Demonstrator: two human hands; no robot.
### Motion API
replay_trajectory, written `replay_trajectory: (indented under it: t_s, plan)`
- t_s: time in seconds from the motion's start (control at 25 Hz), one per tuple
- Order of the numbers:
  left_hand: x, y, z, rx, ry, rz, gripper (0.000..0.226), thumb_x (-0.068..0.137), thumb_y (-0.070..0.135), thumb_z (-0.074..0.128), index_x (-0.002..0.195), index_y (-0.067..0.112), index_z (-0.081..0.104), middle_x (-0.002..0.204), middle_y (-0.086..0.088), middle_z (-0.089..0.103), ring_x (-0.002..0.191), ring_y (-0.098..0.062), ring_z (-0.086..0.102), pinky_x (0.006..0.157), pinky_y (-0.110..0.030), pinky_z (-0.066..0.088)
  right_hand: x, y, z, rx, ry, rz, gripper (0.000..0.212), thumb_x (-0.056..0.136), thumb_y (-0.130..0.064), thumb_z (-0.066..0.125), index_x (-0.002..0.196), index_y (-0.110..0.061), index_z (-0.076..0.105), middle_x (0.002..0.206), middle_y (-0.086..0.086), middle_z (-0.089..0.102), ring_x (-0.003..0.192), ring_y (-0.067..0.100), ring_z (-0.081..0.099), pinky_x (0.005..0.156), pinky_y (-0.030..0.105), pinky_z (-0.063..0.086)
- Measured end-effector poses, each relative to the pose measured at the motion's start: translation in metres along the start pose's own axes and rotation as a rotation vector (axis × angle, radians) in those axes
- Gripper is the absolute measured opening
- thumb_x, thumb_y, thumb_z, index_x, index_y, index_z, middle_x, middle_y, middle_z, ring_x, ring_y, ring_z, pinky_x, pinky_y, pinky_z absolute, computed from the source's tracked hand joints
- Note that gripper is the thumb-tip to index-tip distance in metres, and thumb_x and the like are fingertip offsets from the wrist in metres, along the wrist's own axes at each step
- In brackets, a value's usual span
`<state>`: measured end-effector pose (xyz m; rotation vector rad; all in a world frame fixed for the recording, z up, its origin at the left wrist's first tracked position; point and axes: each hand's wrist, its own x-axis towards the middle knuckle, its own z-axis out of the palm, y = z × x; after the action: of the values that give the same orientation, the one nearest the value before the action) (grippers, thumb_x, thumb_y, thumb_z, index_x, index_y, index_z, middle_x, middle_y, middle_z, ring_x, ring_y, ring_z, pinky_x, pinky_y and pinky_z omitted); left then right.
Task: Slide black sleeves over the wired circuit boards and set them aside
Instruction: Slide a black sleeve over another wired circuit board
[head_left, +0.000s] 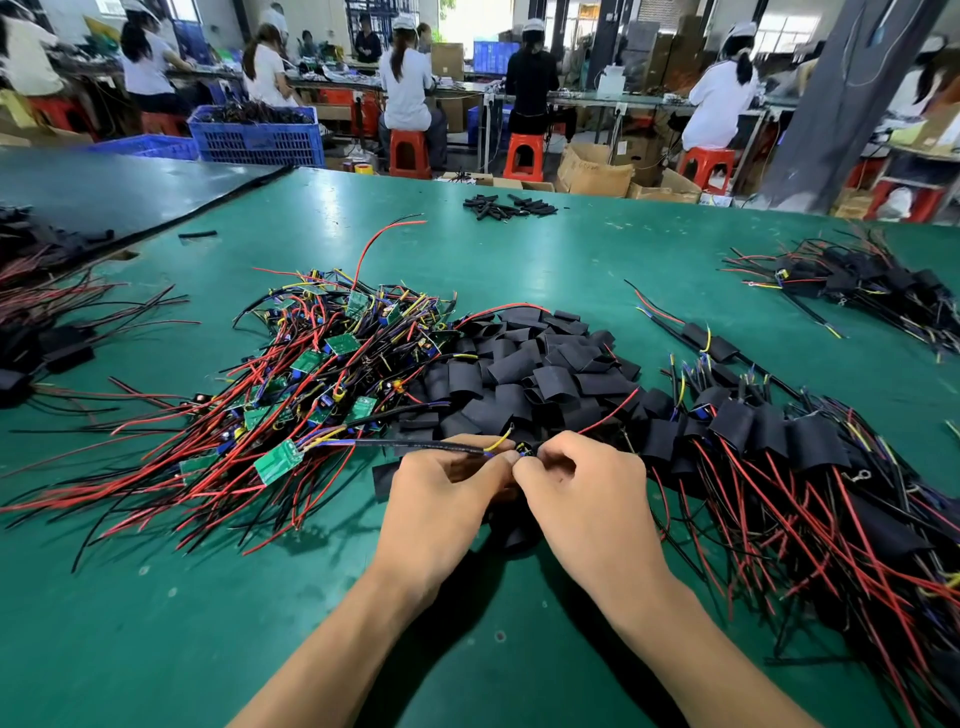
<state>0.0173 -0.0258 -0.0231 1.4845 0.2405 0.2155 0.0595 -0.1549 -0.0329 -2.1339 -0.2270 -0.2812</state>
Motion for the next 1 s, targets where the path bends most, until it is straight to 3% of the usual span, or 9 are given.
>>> replay_trajectory:
  t_s: [0.16,0.24,0.32,0.48,0.64,0.76,0.88,1.0]
  plan:
    - [0.003,-0.002,0.0,-0.003,0.049,-0.034,0.006,0.087,0.011,0.073,0.087,0.013,0.079,0.087,-0.007,0.078,0.088,-0.022,0.075,0.084,-0.035,0.059,-0.004,-0.005,0.002,0.121,-0.025,-0.018,0.014,0.073,-0.031,0.059,0.065,-0.019,0.063,0.05,-0.008,0.058,0.05,0.009,0.05,0.049,0.014,0.037]
    - [0.004,-0.003,0.0,0.014,0.062,-0.048,0.007,0.088,0.013,0.072,0.087,0.012,0.079,0.086,-0.007,0.078,0.089,-0.024,0.075,0.086,-0.038,0.059,-0.007,-0.01,0.003,0.187,-0.044,-0.013,0.013,0.073,-0.029,0.057,0.067,-0.02,0.064,0.049,-0.003,0.056,0.047,0.013,0.049,0.047,0.019,0.041]
    - [0.004,-0.003,-0.001,-0.069,0.071,-0.082,0.008,0.09,0.011,0.071,0.09,0.007,0.078,0.089,-0.014,0.077,0.085,-0.026,0.076,0.081,-0.036,0.061,-0.005,-0.012,0.002,0.233,-0.031,0.051,0.01,0.073,-0.029,0.057,0.068,-0.024,0.065,0.052,0.0,0.059,0.053,0.022,0.056,0.052,0.027,0.047]
    - [0.009,0.001,-0.004,-0.385,0.097,-0.138,0.016,0.091,0.006,0.067,0.099,-0.008,0.069,0.096,-0.023,0.074,0.084,-0.027,0.075,0.072,-0.026,0.061,0.008,-0.003,-0.007,0.324,0.017,0.244,0.015,0.084,-0.024,0.06,0.07,-0.02,0.064,0.062,0.007,0.064,0.046,0.021,0.057,0.051,0.031,0.046]
    - [0.009,0.008,-0.008,-0.552,0.04,-0.202,0.019,0.081,0.013,0.072,0.091,-0.003,0.075,0.093,-0.022,0.074,0.082,-0.022,0.075,0.068,-0.023,0.059,0.011,-0.002,-0.007,0.459,0.006,0.321,0.045,0.09,-0.049,0.062,0.074,-0.007,0.063,0.062,0.002,0.066,0.044,0.017,0.056,0.049,0.033,0.043]
    - [0.008,0.013,-0.009,-0.565,-0.044,-0.272,0.012,0.075,0.016,0.072,0.078,0.009,0.081,0.086,-0.017,0.076,0.074,-0.017,0.075,0.061,-0.021,0.058,0.012,-0.007,-0.005,0.652,-0.027,0.259,0.035,0.1,-0.039,0.057,0.075,-0.018,0.072,0.066,0.0,0.066,0.046,0.014,0.049,0.048,0.025,0.037]
    - [0.006,0.013,-0.007,-0.504,-0.129,-0.318,0.014,0.073,0.019,0.073,0.081,0.012,0.082,0.086,-0.011,0.076,0.069,-0.015,0.074,0.058,-0.022,0.058,0.014,-0.014,-0.006,0.927,-0.128,0.288,0.033,0.098,-0.039,0.055,0.082,-0.022,0.078,0.07,0.006,0.064,0.045,0.013,0.039,0.051,0.028,0.029]
    - [0.007,0.014,-0.009,-0.478,-0.15,-0.315,0.016,0.072,0.02,0.074,0.081,0.009,0.081,0.082,-0.009,0.074,0.062,-0.015,0.072,0.056,-0.022,0.057,0.014,-0.013,-0.006,0.924,-0.196,0.304,0.037,0.099,-0.039,0.053,0.08,-0.022,0.079,0.072,0.006,0.066,0.044,0.014,0.039,0.052,0.031,0.027]
